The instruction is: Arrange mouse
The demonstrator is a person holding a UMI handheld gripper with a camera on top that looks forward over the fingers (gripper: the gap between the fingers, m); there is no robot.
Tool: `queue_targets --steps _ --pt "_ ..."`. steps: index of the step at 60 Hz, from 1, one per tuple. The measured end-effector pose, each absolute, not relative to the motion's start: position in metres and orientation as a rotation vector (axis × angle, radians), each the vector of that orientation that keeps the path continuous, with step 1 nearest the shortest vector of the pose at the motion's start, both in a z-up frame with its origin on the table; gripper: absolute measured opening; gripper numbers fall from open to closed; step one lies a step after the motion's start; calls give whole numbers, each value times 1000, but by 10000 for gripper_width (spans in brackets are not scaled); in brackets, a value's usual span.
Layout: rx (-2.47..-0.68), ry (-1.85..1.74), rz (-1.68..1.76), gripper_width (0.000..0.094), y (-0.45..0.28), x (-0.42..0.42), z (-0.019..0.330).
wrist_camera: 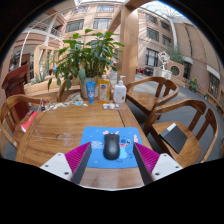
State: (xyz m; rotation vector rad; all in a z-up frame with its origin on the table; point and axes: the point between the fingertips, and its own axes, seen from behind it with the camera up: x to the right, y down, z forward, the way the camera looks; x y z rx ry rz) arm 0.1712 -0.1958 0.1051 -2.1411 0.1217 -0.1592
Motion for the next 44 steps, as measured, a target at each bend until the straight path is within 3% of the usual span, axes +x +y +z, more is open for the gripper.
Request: queue_targets --steps 15,44 --pt "-2102 130 -203 854 -280 162 148" --pt "-2090 109 -197 854 -342 148 157"
